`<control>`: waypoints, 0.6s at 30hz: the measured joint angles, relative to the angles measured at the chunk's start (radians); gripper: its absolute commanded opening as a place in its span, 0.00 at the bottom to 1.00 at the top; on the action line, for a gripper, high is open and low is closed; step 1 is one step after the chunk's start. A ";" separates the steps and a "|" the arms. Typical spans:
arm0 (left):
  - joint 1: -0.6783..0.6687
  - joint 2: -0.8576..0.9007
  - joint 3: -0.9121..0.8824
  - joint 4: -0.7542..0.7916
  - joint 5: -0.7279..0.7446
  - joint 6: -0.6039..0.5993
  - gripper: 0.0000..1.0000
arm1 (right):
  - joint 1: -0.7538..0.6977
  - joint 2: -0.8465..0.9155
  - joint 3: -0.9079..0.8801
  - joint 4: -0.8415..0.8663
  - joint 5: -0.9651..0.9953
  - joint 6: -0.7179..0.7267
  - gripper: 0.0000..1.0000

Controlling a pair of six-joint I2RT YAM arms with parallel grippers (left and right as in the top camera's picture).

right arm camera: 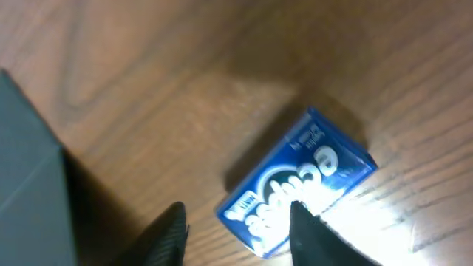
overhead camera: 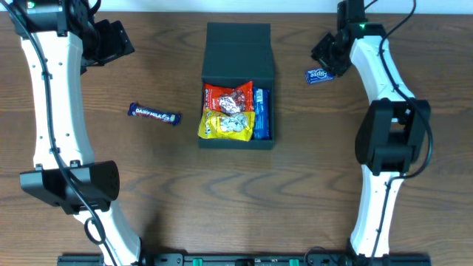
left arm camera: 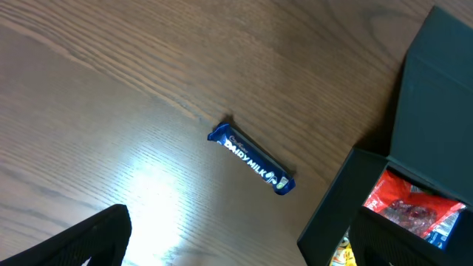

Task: Pack container
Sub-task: 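Move the right gripper to the blue Eclipse tin and grasp it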

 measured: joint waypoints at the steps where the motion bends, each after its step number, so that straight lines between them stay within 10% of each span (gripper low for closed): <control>1: 0.000 0.000 0.000 0.000 0.000 0.000 0.95 | 0.000 0.005 0.000 -0.006 -0.003 0.014 0.63; 18: 0.000 0.000 0.000 0.000 0.000 0.000 0.95 | -0.002 0.008 0.000 -0.019 -0.013 0.318 0.65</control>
